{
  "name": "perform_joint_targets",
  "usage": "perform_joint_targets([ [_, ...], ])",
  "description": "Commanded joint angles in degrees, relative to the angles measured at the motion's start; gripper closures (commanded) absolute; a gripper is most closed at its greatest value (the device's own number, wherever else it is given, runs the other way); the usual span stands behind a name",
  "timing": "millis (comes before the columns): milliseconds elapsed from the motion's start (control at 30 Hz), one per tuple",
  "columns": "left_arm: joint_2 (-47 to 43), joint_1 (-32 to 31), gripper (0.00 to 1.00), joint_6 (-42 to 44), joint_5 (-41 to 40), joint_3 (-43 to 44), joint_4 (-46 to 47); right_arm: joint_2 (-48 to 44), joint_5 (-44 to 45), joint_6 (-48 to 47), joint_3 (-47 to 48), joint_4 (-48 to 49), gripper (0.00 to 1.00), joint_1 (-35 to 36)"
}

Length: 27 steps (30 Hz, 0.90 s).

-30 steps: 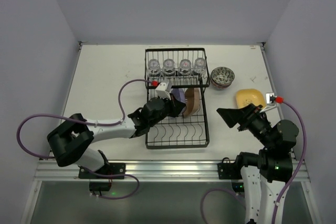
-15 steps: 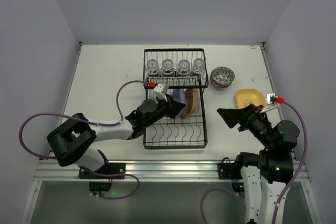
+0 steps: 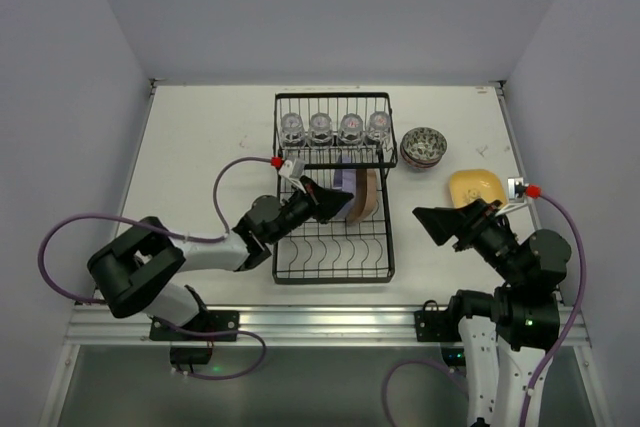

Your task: Unload the mixed dishes from the dish rack

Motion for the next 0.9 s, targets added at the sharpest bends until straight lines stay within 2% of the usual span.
perform_joint_targets([
  [0,-4.60,0.16,1.00,1.28,-0.24,1.41,-2.13,0.42,-0.21,-0.12,1.96,0.41,0.06,0.34],
  [67,-7.93,-0.62,1.00,3.13,-3.99,4.46,-9.59,1.29,-0.22,-0.65,2.39,0.24,0.06,0.43],
  [100,-8.74,-1.50,1.00,3.92,-5.07,5.79,-17.99,1.73,-0.21,-1.26,2.66,-0.28,0.06,0.51],
  [167,-10.41,-1.95,1.00,4.81,-7.00,8.34,-27.33,2.79,0.05,-2.05,3.80,-0.99,0.06,0.69],
  [400,-14.98,-3.09,1.00,4.80,-6.57,13.27,-48.99,7.36,0.75,-7.41,7.93,-5.90,0.05,1.48],
  [467,-16.65,-3.35,1.00,6.12,-5.17,14.68,-52.42,9.64,1.19,-8.99,9.25,-7.31,0.04,1.83],
  [567,-18.15,-4.23,1.00,8.66,-2.27,18.01,-63.55,13.07,2.94,-11.72,10.57,-9.25,0.03,3.23],
  [633,-18.58,-6.33,1.00,11.64,-2.09,22.21,-69.55,16.22,5.14,-14.18,12.40,-11.44,0.01,5.25],
  [667,-18.67,-7.73,1.00,12.88,-3.39,23.81,-75.67,17.20,5.76,-14.88,13.02,-11.97,0.02,6.13],
  [700,-18.41,-10.79,1.00,14.98,-4.63,27.31,-78.95,19.29,6.98,-16.46,14.51,-13.11,0.02,8.14],
  [767,-18.15,-13.80,1.00,17.01,-6.12,29.95,-87.98,21.49,8.74,-17.96,16.27,-16.09,0.03,11.84],
  [867,-17.62,-21.69,1.00,20.09,-9.89,33.57,-97.66,24.31,12.00,-20.07,17.86,-18.47,0.06,17.47],
])
